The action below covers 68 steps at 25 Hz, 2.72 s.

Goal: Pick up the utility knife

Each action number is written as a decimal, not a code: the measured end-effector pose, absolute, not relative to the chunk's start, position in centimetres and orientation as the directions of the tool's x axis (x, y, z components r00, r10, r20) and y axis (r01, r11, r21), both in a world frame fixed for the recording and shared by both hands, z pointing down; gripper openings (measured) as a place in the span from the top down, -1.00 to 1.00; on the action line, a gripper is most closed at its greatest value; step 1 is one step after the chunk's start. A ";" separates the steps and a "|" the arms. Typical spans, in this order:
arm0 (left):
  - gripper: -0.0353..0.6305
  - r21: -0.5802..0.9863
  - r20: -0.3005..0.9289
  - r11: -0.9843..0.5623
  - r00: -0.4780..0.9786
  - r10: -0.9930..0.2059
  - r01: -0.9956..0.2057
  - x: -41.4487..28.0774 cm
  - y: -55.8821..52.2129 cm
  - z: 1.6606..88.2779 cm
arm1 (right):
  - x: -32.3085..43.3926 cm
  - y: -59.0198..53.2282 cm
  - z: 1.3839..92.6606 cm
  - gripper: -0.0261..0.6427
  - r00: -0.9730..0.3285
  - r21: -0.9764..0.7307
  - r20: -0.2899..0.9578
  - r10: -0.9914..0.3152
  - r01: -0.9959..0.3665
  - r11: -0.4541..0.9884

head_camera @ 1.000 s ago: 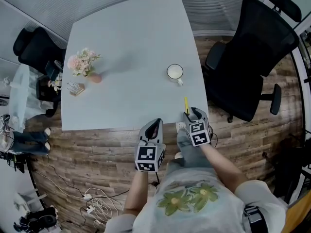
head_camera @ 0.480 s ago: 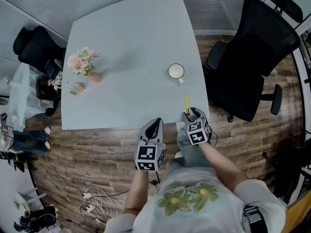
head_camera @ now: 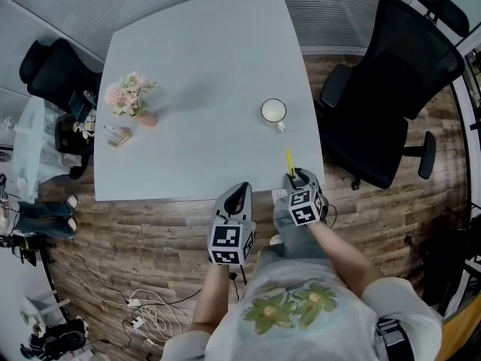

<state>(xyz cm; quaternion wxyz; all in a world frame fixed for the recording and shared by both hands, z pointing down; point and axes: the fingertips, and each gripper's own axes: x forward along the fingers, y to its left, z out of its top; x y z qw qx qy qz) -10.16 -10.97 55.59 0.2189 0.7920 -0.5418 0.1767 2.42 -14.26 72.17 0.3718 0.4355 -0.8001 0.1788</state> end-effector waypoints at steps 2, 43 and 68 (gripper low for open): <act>0.88 0.156 0.517 -0.315 0.349 -0.781 -0.936 -10.3 -11.0 55.6 | 2.3 -14.1 72.2 0.62 -0.342 0.049 0.750 -0.566 -0.825 0.564; 0.88 0.151 0.478 -0.297 0.332 -0.813 -0.943 -11.1 -10.6 53.8 | 1.4 -13.5 70.7 0.72 -0.413 0.034 0.771 -0.485 -0.734 0.678; 0.88 0.151 0.447 -0.304 0.339 -0.828 -0.941 -10.1 -9.5 52.8 | 1.1 -12.3 66.3 0.72 -0.478 0.033 0.709 -0.518 -0.711 0.702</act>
